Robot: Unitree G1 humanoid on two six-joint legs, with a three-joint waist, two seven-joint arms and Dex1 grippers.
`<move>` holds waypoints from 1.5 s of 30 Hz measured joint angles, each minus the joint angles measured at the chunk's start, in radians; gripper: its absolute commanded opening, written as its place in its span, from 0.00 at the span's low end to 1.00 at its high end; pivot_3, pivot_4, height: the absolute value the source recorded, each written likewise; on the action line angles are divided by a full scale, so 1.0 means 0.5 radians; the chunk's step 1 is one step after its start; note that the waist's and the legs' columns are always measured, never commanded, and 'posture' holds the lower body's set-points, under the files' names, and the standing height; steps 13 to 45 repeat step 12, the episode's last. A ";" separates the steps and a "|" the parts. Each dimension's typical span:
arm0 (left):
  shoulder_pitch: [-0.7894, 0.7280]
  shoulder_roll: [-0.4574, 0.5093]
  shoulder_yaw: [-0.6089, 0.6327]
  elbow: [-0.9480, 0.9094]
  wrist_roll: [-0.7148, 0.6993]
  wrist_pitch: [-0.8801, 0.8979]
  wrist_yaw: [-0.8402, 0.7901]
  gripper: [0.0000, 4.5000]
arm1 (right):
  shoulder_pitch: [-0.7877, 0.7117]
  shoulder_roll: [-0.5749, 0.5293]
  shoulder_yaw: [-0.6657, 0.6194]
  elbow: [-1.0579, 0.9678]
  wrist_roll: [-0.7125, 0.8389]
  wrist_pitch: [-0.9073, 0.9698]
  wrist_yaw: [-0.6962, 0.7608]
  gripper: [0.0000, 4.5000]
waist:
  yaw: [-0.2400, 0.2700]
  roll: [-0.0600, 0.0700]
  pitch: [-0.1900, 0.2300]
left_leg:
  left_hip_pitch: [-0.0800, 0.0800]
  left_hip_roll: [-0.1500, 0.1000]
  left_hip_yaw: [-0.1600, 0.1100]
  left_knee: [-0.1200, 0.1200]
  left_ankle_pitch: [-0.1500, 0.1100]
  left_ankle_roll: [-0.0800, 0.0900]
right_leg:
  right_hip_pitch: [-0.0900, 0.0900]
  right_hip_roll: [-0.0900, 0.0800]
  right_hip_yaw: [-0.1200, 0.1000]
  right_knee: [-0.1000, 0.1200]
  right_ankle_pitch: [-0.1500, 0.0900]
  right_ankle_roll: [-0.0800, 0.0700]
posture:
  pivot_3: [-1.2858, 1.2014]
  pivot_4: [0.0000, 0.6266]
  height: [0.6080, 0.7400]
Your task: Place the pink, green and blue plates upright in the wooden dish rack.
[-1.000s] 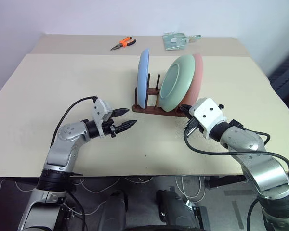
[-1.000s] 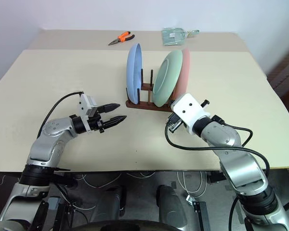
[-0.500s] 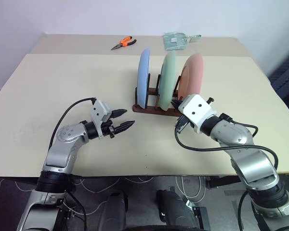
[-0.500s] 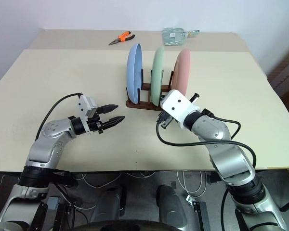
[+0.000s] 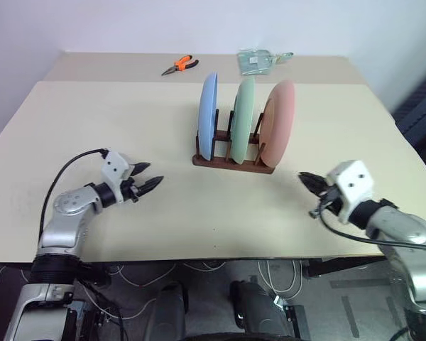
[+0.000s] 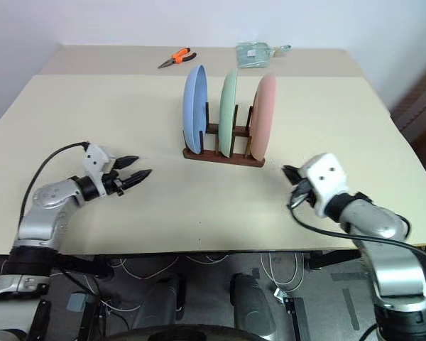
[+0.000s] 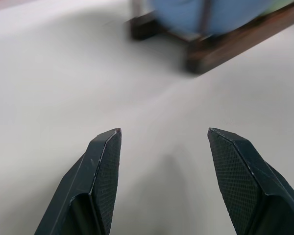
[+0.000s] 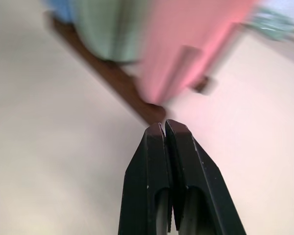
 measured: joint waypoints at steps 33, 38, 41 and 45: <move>0.088 0.019 0.064 0.015 0.004 -0.044 0.054 0.64 | 0.012 0.009 -0.046 0.444 -0.012 -0.360 0.048 0.01 | 0.004 0.001 0.000 | 0.000 0.000 0.002 0.000 0.000 0.000 | 0.000 -0.001 0.001 0.000 0.000 0.000 | 0.52 0.24 0.94; 0.088 0.019 0.064 0.015 0.004 -0.044 0.054 0.64 | 0.012 0.009 -0.046 0.444 -0.012 -0.360 0.048 0.01 | 0.004 0.001 0.000 | 0.000 0.000 0.002 0.000 0.000 0.000 | 0.000 -0.001 0.001 0.000 0.000 0.000 | 0.52 0.24 0.94; 0.088 0.019 0.064 0.015 0.004 -0.044 0.054 0.64 | 0.012 0.009 -0.046 0.444 -0.012 -0.360 0.048 0.01 | 0.004 0.001 0.000 | 0.000 0.000 0.002 0.000 0.000 0.000 | 0.000 -0.001 0.001 0.000 0.000 0.000 | 0.52 0.24 0.94; 0.088 0.019 0.064 0.015 0.004 -0.044 0.054 0.64 | 0.012 0.009 -0.046 0.444 -0.012 -0.360 0.048 0.01 | 0.004 0.001 0.000 | 0.000 0.000 0.002 0.000 0.000 0.000 | 0.000 -0.001 0.001 0.000 0.000 0.000 | 0.52 0.24 0.94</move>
